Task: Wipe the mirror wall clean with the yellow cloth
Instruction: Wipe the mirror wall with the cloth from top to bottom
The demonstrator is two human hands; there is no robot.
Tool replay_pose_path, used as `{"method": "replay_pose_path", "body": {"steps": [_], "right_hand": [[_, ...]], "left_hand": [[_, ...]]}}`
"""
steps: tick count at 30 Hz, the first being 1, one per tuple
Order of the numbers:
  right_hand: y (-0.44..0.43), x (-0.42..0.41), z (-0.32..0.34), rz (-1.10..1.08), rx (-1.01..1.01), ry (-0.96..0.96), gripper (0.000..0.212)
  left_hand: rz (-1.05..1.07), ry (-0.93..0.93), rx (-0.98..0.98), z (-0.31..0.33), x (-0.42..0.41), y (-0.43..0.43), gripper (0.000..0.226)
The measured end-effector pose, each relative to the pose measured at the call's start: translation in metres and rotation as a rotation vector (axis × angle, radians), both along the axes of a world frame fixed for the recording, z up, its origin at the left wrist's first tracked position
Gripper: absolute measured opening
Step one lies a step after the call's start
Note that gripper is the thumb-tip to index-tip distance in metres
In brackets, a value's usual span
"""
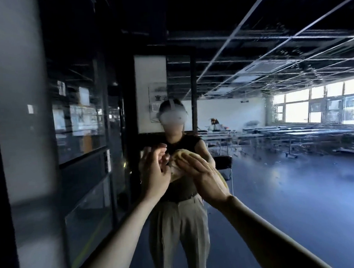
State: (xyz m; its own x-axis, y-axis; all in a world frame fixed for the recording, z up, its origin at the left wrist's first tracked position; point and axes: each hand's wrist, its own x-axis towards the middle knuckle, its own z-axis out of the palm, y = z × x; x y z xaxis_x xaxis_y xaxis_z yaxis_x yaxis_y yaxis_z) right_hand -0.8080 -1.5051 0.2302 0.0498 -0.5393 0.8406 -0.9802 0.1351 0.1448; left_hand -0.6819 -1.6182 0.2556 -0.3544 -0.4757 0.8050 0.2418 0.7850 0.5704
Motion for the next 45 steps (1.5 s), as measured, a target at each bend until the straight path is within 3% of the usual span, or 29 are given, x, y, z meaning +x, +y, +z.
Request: {"method": "replay_pose_path", "body": {"steps": [3, 5, 7, 9, 13, 16, 20, 24, 27, 29, 33, 36, 40, 45], "right_hand": [[0.021, 0.013, 0.021, 0.199, -0.167, -0.365, 0.045], [0.038, 0.018, 0.032, 0.229, -0.311, -0.526, 0.035], [0.052, 0.021, 0.042, 0.334, -0.315, -0.726, 0.020], [0.064, 0.020, 0.052, 0.472, -0.286, -0.922, 0.010], [0.100, -0.002, 0.064, 0.463, -0.311, -1.072, 0.028], [0.125, -0.022, 0.079, 0.258, -0.412, -0.934, 0.027], [0.136, -0.039, 0.111, -0.114, -0.632, -0.755, 0.009], [0.129, -0.049, 0.149, -0.044, -0.949, -0.918, 0.012], [0.113, -0.043, 0.159, 0.015, -1.063, -0.857, 0.012], [0.096, -0.041, 0.147, 0.033, -0.979, -0.741, 0.014], [0.056, -0.054, 0.111, -0.049, -0.550, -0.348, 0.047], [0.046, -0.061, 0.120, -0.181, -0.465, -0.230, 0.064], [0.043, -0.077, 0.142, -0.310, -0.428, -0.045, 0.061], [0.031, -0.072, 0.114, -0.367, -0.481, -0.059, 0.068]], "left_hand": [[-0.269, -0.071, 0.118, 0.015, -0.004, 0.026, 0.026], [-0.403, -0.072, 0.156, 0.026, -0.008, 0.043, 0.011], [-0.510, -0.130, 0.174, 0.034, -0.015, 0.058, 0.011], [-0.521, -0.142, 0.151, 0.040, -0.023, 0.068, 0.010], [-0.445, -0.106, 0.067, 0.056, -0.036, 0.078, 0.015], [-0.380, -0.191, -0.009, 0.076, -0.044, 0.080, 0.027], [-0.330, -0.220, -0.056, 0.107, -0.071, 0.089, 0.020], [-0.102, -0.055, -0.195, 0.136, -0.096, 0.102, 0.023], [0.242, -0.004, -0.434, 0.145, -0.099, 0.105, 0.015], [0.280, -0.042, -0.399, 0.145, -0.100, 0.101, 0.011], [0.283, -0.158, -0.369, 0.122, -0.099, 0.091, 0.015], [0.206, -0.193, -0.504, 0.108, -0.089, 0.084, 0.020], [0.207, -0.038, -0.545, 0.123, -0.073, 0.065, 0.028], [0.232, 0.076, -0.552, 0.099, -0.079, 0.065, 0.033]]}}
